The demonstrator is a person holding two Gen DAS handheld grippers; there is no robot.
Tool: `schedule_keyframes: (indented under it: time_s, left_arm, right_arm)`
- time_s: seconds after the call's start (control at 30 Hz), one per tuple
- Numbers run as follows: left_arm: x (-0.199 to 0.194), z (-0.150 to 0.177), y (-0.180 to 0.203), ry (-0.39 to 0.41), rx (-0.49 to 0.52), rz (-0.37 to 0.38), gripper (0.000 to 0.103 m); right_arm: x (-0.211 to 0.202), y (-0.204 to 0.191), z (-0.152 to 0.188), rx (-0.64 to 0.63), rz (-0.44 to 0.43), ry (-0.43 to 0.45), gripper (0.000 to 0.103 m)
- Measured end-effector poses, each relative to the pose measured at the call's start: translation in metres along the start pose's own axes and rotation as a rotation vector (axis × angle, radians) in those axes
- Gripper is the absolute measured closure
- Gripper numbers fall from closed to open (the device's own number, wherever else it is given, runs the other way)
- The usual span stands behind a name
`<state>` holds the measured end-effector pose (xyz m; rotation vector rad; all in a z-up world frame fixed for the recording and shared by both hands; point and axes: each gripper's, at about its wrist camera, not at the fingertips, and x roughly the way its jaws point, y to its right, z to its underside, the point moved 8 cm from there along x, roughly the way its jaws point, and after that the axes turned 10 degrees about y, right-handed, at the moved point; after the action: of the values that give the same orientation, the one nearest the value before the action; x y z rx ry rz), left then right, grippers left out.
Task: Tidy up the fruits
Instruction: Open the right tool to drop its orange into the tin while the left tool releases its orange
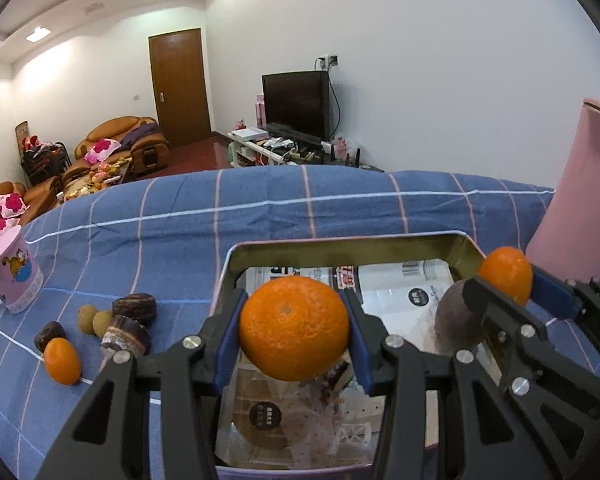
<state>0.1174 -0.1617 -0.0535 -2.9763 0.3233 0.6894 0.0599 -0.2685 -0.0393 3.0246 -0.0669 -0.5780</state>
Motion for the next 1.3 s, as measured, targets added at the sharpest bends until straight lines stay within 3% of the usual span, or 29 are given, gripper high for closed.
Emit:
schedule_keyframes:
  time_s: [0.8, 0.97, 1.07, 1.13, 1.2, 1.3]
  left_arm:
    - [0.006, 0.003, -0.004, -0.028, -0.017, 0.033, 0.054]
    - [0.006, 0.005, -0.005, -0.037, -0.026, 0.039, 0.054]
    - [0.005, 0.005, -0.003, -0.035, -0.015, 0.038, 0.054]
    - [0.005, 0.004, -0.002, -0.036, -0.009, 0.033, 0.054]
    - [0.004, 0.004, 0.000, -0.030, -0.004, 0.037, 0.053]
    - [0.001, 0.002, 0.006, -0.007, 0.022, 0.041, 0.048]
  right_arm:
    - [0.008, -0.006, 0.012, 0.051, -0.107, -0.098, 0.066]
    - [0.003, -0.007, 0.011, 0.123, -0.193, -0.103, 0.065]
    - [-0.002, -0.003, 0.007, 0.189, -0.226, -0.079, 0.058]
    - [-0.008, 0.005, 0.001, 0.216, -0.201, -0.034, 0.045]
    - [-0.014, 0.014, -0.006, 0.246, -0.172, 0.015, 0.037]
    - [-0.025, 0.029, -0.013, 0.281, -0.106, 0.093, 0.035]
